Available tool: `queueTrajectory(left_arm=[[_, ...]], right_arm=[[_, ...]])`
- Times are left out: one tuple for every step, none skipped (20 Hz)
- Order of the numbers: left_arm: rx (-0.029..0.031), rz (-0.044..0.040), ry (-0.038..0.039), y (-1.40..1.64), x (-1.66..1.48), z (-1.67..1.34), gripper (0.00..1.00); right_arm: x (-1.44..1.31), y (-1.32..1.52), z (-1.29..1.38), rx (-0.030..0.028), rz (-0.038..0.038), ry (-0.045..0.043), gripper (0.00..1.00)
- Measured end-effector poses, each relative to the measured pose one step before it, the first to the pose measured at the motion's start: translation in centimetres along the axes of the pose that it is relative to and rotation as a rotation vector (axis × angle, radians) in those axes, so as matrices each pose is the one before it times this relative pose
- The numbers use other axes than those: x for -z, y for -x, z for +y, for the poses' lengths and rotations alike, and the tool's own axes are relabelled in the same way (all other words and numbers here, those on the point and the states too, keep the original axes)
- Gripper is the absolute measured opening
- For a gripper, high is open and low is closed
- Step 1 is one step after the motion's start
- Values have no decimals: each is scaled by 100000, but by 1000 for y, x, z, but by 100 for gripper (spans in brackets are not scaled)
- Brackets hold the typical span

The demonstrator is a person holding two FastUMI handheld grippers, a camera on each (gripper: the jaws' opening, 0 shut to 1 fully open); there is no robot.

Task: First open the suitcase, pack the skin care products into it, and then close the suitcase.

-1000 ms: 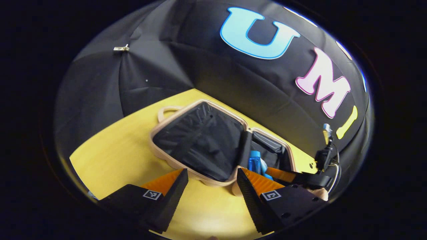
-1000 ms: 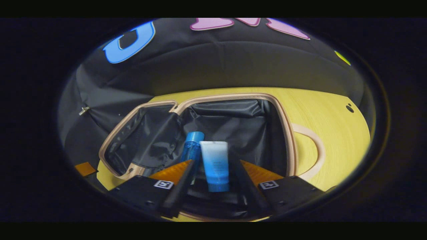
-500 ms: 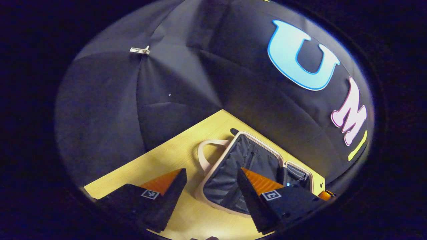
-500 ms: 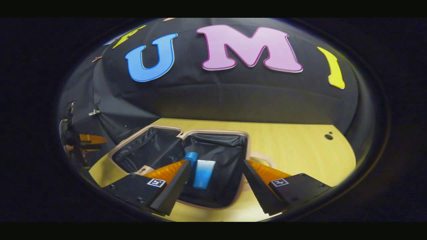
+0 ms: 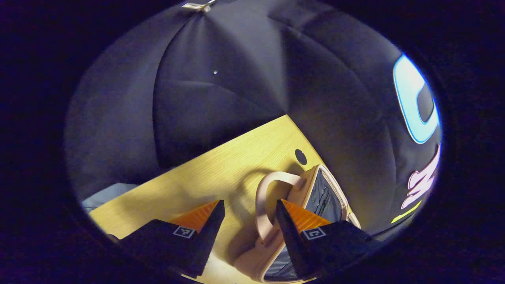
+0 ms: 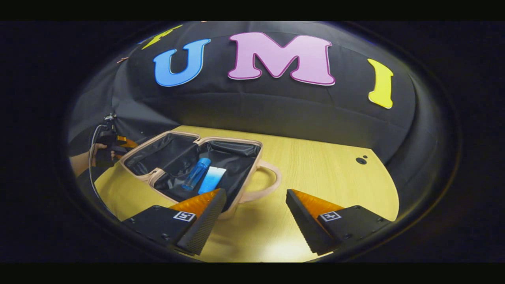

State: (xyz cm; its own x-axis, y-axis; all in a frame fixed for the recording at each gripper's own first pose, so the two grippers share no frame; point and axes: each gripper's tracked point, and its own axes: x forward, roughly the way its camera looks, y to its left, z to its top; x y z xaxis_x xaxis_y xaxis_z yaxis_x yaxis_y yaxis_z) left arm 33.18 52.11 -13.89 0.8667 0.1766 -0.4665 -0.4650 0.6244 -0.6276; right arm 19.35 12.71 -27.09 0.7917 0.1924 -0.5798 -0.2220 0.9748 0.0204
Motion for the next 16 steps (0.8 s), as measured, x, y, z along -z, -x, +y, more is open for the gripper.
queueTrajectory(left_arm=[[1354, 1981, 1970, -1319, 343, -113, 83], [1238, 801, 1363, -503, 87, -438, 75], [-509, -146, 515, -348, -53, -232, 64], [-2674, -1895, -727, -150, -271, 211, 44], [-1048, -710, -1069, 358, -248, -242, 28], [-542, -470, -2032, 1036, -226, -603, 12], [-748, 48, -3366, 183, 202, -369, 16], [-1450, -1022, -4645, 878, -382, -546, 13], [-1098, -2537, -5056, 957, -887, -574, 13], [-330, -2427, -3547, 1100, -821, -759, 11], [291, -2043, -2998, 1639, -856, -1163, 10], [1156, -2020, -2202, 2117, -1183, -1782, 9], [2542, -1799, -1918, 2222, -902, -2226, 9], [3367, -1515, -3333, 2024, -1089, -2415, 12], [3217, -184, -5007, 2139, -527, -2820, 8], [2086, -205, -5419, 1582, -594, -2669, 6]], right_arm=[[365, 434, 26, -179, 728, -593, 97], [274, 302, -101, 239, 925, -99, 97], [229, 346, -143, 264, 915, 386, 97], [99, 406, -135, -23, 475, 461, 97], [-18, 377, -115, 100, 313, 229, 89], [-171, 374, -60, -36, 112, 329, 97], [-412, 355, -170, 229, -370, 30, 97], [-568, 360, -240, -82, -575, -300, 97], [-671, 332, -150, 125, -799, -178, 97], [-967, 318, -302, 498, -822, -367, 97], [-959, 433, -203, -25, -1153, -1262, 97], [-857, 346, -116, -182, -1291, -1883, 97], [-923, 481, -247, -293, -1286, -1825, 97], [-827, 524, -183, -212, -1479, -1489, 97], [-888, 359, -101, -592, -1951, -1115, 97], [-750, 215, -45, -440, -1903, -1024, 97]])
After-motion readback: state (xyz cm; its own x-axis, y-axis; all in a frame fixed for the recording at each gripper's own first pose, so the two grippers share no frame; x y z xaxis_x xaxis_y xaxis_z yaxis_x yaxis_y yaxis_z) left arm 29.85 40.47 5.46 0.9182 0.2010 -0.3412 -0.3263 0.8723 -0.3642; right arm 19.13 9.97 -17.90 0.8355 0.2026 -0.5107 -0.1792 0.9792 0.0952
